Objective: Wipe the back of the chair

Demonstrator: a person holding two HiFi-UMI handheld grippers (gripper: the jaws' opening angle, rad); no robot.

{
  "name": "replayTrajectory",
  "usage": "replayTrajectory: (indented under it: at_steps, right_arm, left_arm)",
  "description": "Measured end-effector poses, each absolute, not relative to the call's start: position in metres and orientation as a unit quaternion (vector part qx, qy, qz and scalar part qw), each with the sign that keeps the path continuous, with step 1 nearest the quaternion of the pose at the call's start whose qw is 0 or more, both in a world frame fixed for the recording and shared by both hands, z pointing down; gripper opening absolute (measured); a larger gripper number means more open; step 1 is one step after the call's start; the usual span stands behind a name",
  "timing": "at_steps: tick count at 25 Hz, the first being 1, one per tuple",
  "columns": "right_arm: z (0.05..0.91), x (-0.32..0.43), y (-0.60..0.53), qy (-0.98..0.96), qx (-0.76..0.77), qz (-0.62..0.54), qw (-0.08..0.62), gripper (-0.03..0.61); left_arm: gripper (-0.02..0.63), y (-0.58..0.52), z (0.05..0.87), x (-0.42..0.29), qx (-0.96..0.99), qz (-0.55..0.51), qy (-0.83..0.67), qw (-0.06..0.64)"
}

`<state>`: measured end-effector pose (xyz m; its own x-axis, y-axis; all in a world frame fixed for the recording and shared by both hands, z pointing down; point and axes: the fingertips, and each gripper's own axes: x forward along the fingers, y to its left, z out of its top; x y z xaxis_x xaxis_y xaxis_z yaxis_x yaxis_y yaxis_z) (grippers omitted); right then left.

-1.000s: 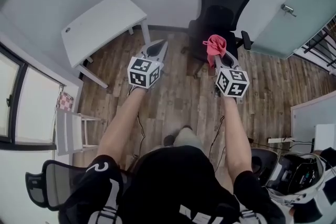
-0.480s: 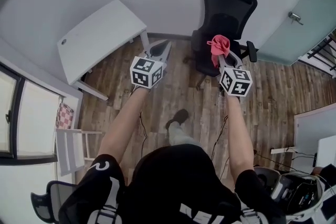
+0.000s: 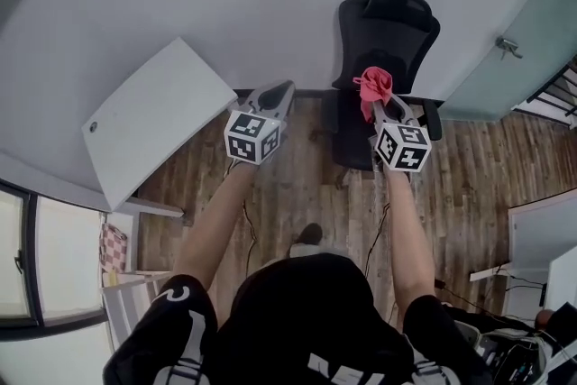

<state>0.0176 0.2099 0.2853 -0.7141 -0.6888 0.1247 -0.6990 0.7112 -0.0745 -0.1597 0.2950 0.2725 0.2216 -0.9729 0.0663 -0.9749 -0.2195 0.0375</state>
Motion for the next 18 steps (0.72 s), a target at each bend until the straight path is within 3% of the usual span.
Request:
replayTrajectory:
  at_steps: [18]
  right_arm:
    - [0.304, -0.045, 0.01, -0.9, 0.424, 0.075, 0.07, 0.069]
  left_arm:
    - [0.026, 0.062, 0.296, -0.206, 0.827, -0.008, -0.559, 0.065]
